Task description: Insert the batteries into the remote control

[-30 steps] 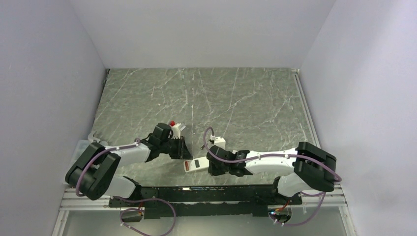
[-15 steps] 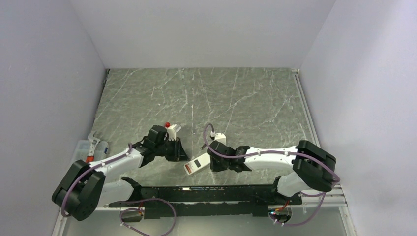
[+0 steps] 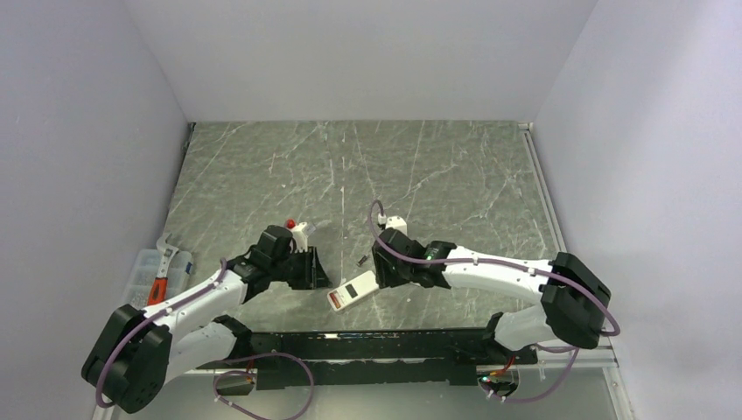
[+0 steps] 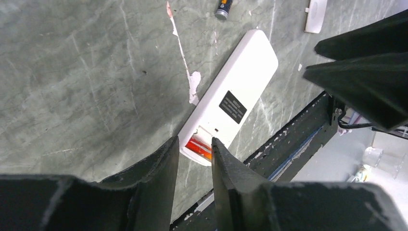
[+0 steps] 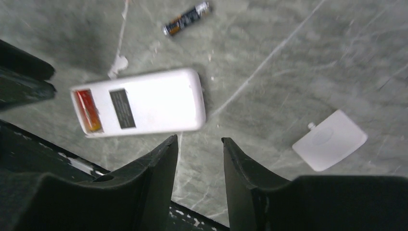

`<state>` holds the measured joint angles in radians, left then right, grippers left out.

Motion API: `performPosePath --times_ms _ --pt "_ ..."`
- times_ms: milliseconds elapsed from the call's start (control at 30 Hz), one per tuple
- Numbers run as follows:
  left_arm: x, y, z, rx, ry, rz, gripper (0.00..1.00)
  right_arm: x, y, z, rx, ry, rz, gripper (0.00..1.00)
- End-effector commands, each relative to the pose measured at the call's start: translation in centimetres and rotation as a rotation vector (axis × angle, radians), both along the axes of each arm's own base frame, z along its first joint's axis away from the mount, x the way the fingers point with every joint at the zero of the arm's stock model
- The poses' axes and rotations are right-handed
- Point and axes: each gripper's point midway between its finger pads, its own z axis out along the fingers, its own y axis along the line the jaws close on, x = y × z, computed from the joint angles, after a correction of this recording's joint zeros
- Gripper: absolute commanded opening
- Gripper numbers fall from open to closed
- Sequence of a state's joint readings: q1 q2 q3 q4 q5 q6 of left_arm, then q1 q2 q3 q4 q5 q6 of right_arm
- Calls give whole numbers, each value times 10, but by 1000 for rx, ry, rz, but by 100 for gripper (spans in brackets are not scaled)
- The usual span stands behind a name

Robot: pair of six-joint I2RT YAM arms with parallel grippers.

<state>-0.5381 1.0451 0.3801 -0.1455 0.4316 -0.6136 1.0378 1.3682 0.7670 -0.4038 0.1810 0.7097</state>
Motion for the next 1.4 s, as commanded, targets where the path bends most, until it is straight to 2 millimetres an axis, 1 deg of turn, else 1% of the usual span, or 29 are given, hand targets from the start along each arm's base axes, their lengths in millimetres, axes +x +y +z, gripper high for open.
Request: performPosePath --times_ms 0,167,300,467,667,833,933,1033,1133,1233,1367 --pt "8 2 5 20 -33 19 38 27 10 32 52 -67 13 43" --pt "12 -2 1 14 -41 8 39 53 27 42 88 -77 23 47" --pt "13 -5 1 7 -42 -7 39 68 41 37 101 -58 28 51" --pt "11 -5 2 6 -41 -15 39 74 55 22 104 -9 25 52" --pt "7 -4 2 -1 -40 -20 40 81 56 6 83 16 -17 53" --pt "4 -3 2 -6 -38 -26 40 88 51 2 34 -7 -3 53" --pt "2 -3 2 -11 -38 -28 40 94 50 5 9 -39 50 54" --pt "1 -3 2 -12 -39 -34 40 97 51 9 -18 -71 155 54" --pt "1 -4 2 -14 -40 -37 40 100 51 13 -34 -94 219 54" --pt "1 -4 2 -16 -40 -37 40 104 52 12 -44 -95 270 54" --pt "1 -4 4 -18 -44 -38 40 104 59 11 -34 -86 348 55"
